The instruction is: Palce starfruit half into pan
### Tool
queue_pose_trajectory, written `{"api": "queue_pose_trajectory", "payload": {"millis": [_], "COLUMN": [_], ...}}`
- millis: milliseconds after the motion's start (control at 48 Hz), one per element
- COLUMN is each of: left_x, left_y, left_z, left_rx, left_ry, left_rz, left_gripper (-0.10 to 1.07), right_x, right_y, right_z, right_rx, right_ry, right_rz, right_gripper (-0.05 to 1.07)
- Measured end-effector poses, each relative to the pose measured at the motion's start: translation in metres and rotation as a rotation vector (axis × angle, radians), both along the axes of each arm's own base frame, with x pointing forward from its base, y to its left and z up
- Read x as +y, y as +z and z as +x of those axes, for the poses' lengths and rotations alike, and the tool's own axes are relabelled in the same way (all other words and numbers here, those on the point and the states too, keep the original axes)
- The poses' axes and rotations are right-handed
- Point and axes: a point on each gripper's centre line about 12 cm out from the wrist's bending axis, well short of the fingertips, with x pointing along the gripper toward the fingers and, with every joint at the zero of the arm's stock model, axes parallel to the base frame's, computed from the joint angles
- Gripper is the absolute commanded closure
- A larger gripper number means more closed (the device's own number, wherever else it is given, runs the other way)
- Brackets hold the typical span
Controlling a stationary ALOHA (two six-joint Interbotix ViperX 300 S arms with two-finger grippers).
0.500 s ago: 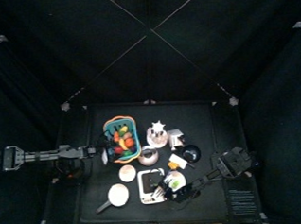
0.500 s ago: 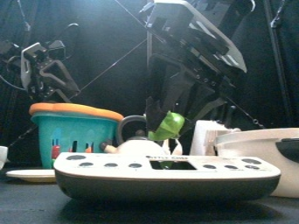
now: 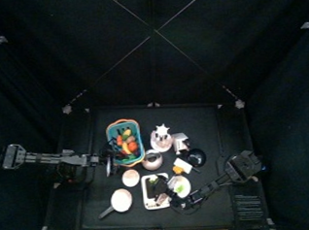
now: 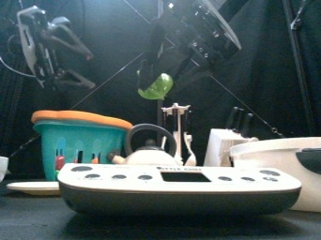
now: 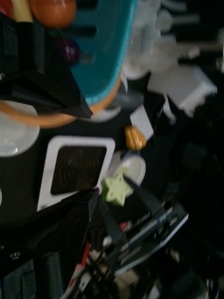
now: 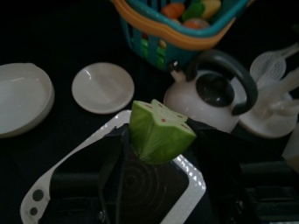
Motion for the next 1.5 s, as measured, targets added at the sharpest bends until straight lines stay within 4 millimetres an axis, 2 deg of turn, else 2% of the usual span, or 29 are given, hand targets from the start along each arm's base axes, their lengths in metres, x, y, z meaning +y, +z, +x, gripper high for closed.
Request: {"api": "queue_pose_trajectory", "payload": {"millis": [354, 646, 854, 1500], "left_x": [-0.021, -0.026, -0.029, -0.032], "left_y": [-0.009, -0.026, -0.029, -0.023], "left_z": [0.025, 0.051, 0.069, 0.073], "left_rx": [0.018, 0.092, 0.111, 0.094], "left_ry": [-0.053, -0.048, -0.054, -0.061], "left_rz": [-0.034, -0.036, -0.024, -0.026], "left_gripper": [-0.01, -0.01, -0.01, -0.01], "right_x": [-0.004, -0.006, -0.005, -0.011], "right_y": [0.003, -0.002, -0.007, -0.013], "right_z": [0.004, 0.007, 0.011, 0.013], "right_rx": [-0.028, -0.02, -0.01, 0.008], "right_ry": [0.026, 0.038, 0.063, 0.049], "right_rz": [-0.094, -0.094, -0.074, -0.045], "right_gripper": [0.44, 0.44, 0.44, 0.45]}}
